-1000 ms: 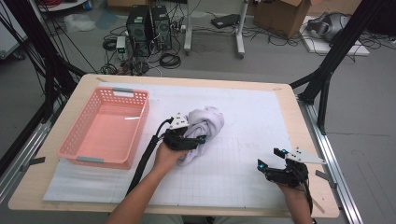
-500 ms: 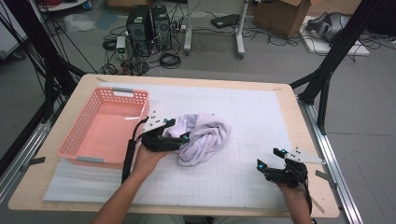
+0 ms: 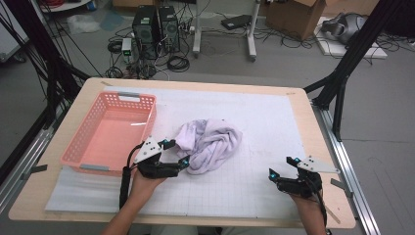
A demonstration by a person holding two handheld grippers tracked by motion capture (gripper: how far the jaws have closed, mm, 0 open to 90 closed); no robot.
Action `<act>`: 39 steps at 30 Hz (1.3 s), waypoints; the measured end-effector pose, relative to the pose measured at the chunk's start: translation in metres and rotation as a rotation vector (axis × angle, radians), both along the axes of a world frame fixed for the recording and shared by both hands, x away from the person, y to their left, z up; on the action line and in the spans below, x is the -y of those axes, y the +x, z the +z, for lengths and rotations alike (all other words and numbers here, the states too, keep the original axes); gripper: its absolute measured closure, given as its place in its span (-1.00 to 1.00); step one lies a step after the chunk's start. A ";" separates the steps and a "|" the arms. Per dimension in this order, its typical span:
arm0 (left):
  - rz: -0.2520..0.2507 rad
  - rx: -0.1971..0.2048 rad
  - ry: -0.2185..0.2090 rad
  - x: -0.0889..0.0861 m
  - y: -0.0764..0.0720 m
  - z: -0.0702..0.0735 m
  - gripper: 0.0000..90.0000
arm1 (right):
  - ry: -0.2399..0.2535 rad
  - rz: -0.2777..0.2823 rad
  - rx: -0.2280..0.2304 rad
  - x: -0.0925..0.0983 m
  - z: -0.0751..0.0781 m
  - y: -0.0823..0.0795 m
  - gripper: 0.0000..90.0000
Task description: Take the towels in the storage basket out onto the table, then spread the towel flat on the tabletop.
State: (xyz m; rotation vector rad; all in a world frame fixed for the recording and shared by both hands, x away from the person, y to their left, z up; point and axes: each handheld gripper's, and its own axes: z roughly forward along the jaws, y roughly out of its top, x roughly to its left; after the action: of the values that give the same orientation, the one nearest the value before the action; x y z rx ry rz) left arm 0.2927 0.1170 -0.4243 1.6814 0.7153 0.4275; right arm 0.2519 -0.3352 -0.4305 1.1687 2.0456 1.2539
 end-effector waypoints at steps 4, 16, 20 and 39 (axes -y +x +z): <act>0.001 -0.009 -0.015 0.000 -0.002 -0.005 -0.49 | -0.008 -0.007 -0.001 0.003 0.000 -0.002 -0.63; 0.015 -0.020 -0.029 -0.003 -0.004 -0.010 -0.49 | -0.014 -0.010 -0.019 0.003 -0.003 0.001 -0.63; 0.015 -0.023 -0.024 -0.003 -0.003 -0.011 -0.49 | -0.015 -0.009 -0.016 0.003 -0.003 0.001 -0.63; -0.003 -0.041 -0.010 0.000 -0.002 -0.014 -0.38 | -0.044 0.083 -0.048 -0.033 -0.006 0.011 -0.63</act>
State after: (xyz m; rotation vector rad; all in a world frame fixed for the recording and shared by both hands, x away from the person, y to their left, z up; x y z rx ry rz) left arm 0.2906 0.1174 -0.4386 1.6857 0.7432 0.3874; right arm 0.2626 -0.3021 -0.4366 1.1146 2.1654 1.2236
